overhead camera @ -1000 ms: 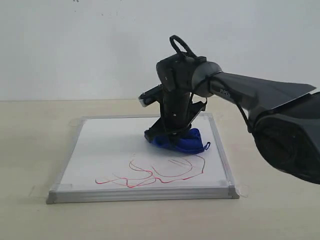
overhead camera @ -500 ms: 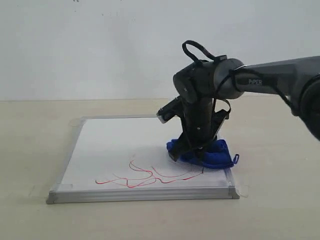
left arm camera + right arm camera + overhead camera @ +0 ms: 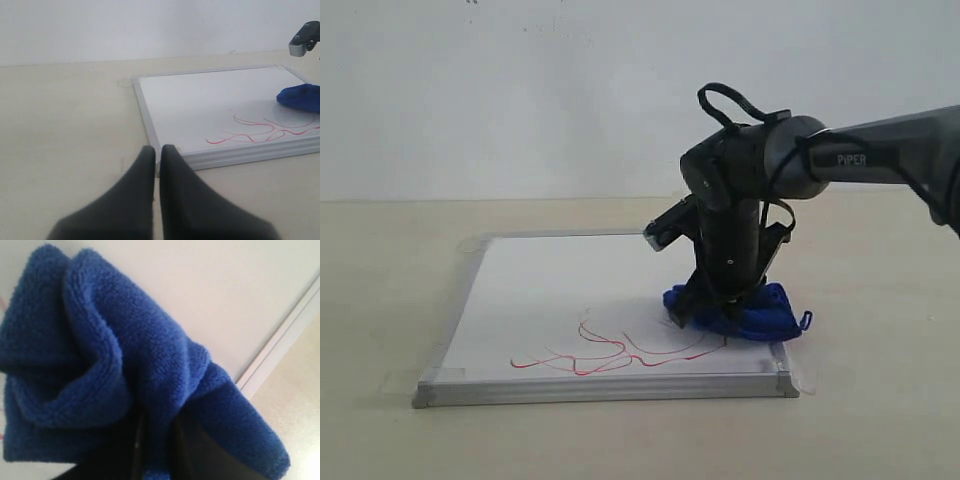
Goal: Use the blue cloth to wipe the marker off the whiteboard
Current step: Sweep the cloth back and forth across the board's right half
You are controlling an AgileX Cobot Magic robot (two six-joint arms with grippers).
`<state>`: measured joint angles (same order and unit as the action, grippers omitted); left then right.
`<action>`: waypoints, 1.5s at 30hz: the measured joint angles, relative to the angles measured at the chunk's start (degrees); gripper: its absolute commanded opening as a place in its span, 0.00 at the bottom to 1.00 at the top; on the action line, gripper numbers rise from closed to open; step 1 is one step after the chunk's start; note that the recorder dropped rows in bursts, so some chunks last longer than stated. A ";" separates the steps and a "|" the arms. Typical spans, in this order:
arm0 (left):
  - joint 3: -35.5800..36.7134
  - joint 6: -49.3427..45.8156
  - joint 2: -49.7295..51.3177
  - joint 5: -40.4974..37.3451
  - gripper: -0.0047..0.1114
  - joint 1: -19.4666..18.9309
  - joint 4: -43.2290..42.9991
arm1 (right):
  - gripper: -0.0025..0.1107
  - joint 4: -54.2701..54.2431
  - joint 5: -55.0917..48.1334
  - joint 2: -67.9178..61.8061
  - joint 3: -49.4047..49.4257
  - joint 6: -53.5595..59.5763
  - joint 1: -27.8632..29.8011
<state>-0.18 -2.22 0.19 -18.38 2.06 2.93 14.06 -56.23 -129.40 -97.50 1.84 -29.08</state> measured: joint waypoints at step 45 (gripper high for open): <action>0.00 0.00 0.00 0.00 0.07 0.00 0.00 | 0.02 -11.93 -1.56 -3.39 -8.09 3.86 -5.15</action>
<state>-0.18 -2.22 0.19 -18.38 2.06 2.93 2.13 -57.78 -132.79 -105.59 5.70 -34.23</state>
